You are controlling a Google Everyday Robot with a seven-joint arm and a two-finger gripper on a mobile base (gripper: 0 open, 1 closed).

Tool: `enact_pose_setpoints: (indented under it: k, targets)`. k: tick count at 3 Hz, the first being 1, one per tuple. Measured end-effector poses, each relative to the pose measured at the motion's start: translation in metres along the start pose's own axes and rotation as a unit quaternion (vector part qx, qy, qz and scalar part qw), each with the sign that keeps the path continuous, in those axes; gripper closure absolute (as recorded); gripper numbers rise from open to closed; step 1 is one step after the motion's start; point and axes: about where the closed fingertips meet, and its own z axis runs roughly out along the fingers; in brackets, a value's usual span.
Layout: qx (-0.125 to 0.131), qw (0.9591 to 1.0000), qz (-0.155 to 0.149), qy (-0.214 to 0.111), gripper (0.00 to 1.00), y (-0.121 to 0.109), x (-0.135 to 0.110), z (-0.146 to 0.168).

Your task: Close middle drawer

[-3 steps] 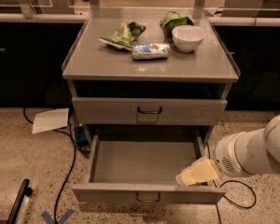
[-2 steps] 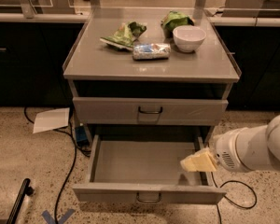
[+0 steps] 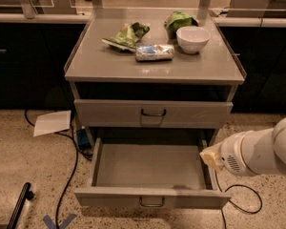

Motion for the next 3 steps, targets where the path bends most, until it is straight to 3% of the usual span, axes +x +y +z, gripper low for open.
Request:
enact_pose_setpoints:
  k: [1, 2, 3]
  targets:
    - [0.009, 0.9993, 0.014, -0.033, 0.97, -0.002, 0.007, 0.007]
    - [-0.015, 0.9948, 0.074, -0.068, 1.00, 0.029, 0.058, 0.049]
    - [-0.034, 0.9820, 0.145, -0.116, 1.00, 0.055, 0.095, 0.092]
